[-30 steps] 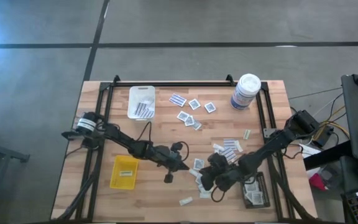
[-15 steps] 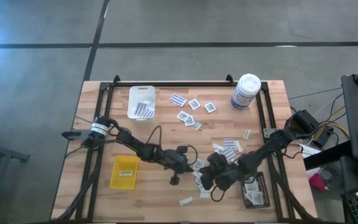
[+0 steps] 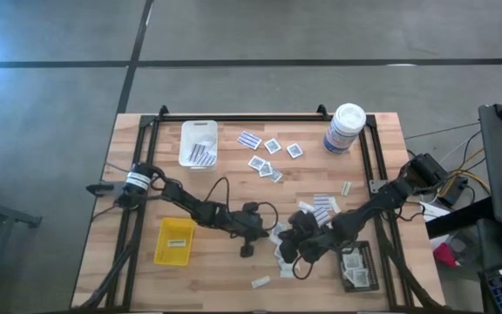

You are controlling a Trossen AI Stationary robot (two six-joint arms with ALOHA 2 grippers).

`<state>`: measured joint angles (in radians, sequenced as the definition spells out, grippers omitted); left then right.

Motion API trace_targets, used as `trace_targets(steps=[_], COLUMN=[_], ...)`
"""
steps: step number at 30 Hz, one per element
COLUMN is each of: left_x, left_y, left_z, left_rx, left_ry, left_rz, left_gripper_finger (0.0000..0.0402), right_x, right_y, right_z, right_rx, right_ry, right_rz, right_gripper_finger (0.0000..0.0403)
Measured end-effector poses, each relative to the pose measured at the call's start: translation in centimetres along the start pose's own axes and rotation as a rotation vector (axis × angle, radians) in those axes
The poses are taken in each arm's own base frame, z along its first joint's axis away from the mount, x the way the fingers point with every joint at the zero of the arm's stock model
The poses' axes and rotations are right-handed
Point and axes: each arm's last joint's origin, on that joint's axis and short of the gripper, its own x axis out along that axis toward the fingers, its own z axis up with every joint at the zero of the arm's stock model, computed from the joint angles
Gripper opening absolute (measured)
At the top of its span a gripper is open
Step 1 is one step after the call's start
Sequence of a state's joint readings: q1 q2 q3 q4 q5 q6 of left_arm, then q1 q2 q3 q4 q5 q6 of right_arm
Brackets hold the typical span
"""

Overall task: Pick & Place First Aid Supplies
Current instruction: Put the green bandage into the yellow bin

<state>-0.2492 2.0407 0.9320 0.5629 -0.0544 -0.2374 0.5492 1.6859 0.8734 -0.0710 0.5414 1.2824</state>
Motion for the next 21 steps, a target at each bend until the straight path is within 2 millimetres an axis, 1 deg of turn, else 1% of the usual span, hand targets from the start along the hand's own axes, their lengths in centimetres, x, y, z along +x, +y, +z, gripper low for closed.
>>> trace_targets(steps=[5, 8, 11, 17, 21], left_x=[-0.3, -0.5, -1.0, -1.7, -2.1], left_y=[0.2, 0.4, 0.4, 0.5, 1.0], left_z=[-0.6, -1.3, -1.3, -1.0, -1.3], left_rx=[-0.092, -0.136, -0.173, -0.183, -0.181], left_ry=[0.098, 0.176, 0.215, 0.243, 0.280], left_rz=[0.031, 0.061, 0.078, 0.129, 0.209], left_gripper_finger=[0.0000, 0.0000, 0.0000, 0.0000, 0.0000], right_x=[0.1, 0.0, 0.1, 0.1, 0.5], right_y=[0.0, 0.3, 0.8, 1.1, 1.0], right_z=[-0.1, 0.0, 0.2, 0.6, 1.4], right_rx=[-0.023, -0.074, -0.128, -0.250, -0.222], right_ry=[0.047, 0.044, 0.022, -0.013, -0.034], right_rz=[0.017, 0.039, 0.087, 0.122, 0.113], right_gripper_finger=[0.0038, 0.0038, 0.0038, 0.0038, 0.0038])
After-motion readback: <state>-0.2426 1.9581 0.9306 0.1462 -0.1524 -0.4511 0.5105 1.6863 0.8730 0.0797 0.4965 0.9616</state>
